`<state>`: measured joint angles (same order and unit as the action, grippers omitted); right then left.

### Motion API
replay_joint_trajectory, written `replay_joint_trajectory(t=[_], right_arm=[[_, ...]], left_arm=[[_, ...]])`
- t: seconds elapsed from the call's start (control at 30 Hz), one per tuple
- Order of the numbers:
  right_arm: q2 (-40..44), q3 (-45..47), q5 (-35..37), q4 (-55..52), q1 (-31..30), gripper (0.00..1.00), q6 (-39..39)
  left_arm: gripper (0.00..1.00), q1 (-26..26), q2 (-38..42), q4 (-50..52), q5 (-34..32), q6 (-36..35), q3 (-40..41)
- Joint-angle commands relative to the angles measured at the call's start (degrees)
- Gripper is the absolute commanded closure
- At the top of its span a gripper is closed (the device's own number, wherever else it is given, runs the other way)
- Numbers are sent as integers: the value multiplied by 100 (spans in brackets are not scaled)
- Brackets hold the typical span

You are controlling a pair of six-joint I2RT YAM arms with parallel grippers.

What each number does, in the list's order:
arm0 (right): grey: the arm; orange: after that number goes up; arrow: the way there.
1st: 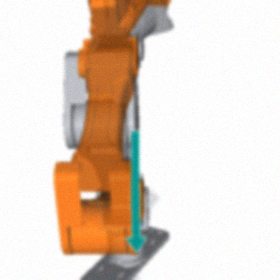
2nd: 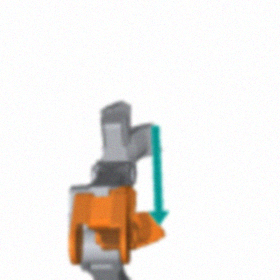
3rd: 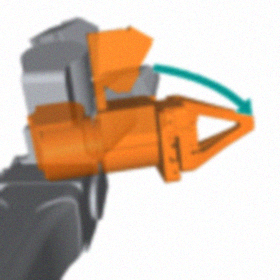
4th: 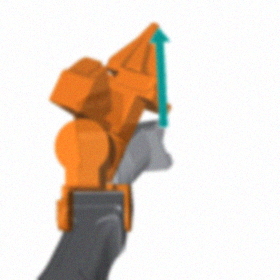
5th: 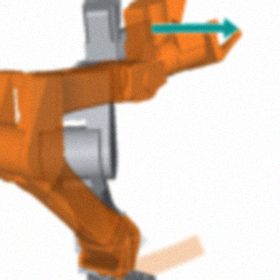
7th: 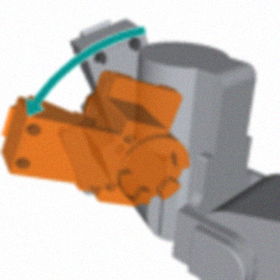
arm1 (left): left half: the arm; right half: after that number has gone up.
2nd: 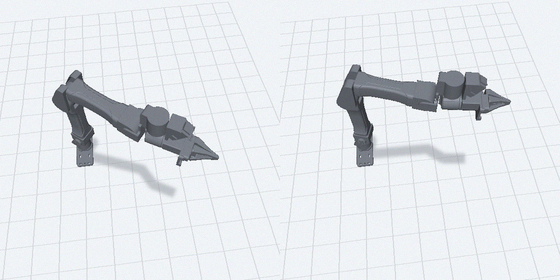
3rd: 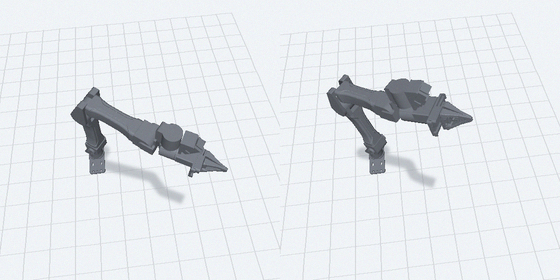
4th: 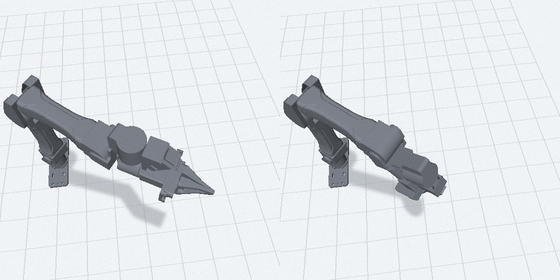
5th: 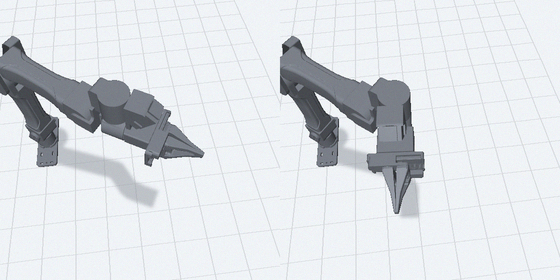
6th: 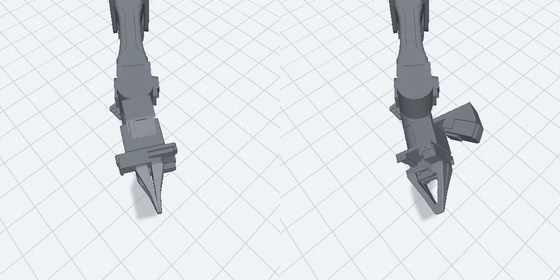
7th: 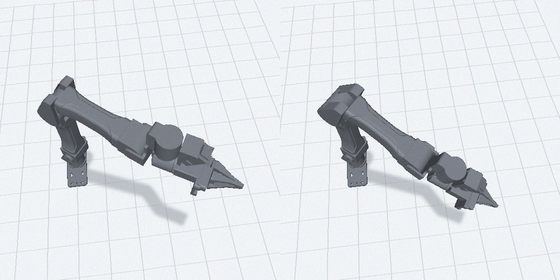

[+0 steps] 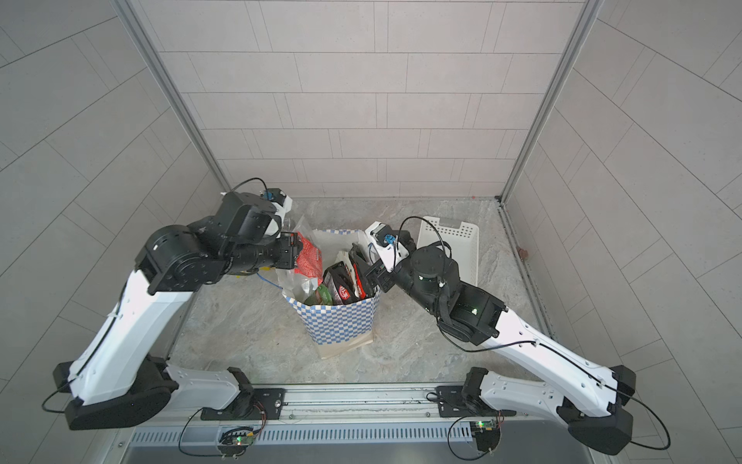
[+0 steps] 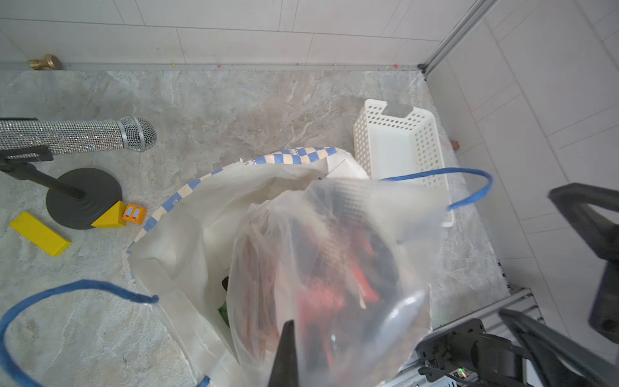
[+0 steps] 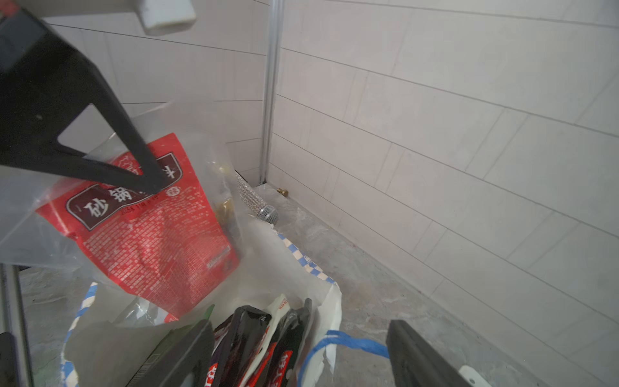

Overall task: Place the condiment packets inside the bag
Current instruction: Place the condiment packet in the paper bag.

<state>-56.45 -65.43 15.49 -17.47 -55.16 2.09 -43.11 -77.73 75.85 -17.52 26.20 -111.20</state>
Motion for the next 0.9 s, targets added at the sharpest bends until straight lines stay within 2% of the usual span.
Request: replay_joint_trajectory(t=[0.0, 0.37, 0.73, 0.83, 0.87], right_arm=[[241, 168, 130, -184, 81, 16, -522], [508, 373, 148, -352, 121, 17, -567], [714, 536, 280, -488, 200, 17, -596], [789, 565, 325, -531, 251, 17, -598], [810, 567, 381, -562, 270, 17, -620]], left_arm=[[100, 66, 7, -708, -344, 121, 230], [100, 818, 89, -1277, -99, 501, 1445], [100, 981, -211, -1871, 481, 641, 2203], [86, 1006, -132, -1943, 499, 621, 2258], [79, 1008, -91, -1959, 510, 593, 2231]])
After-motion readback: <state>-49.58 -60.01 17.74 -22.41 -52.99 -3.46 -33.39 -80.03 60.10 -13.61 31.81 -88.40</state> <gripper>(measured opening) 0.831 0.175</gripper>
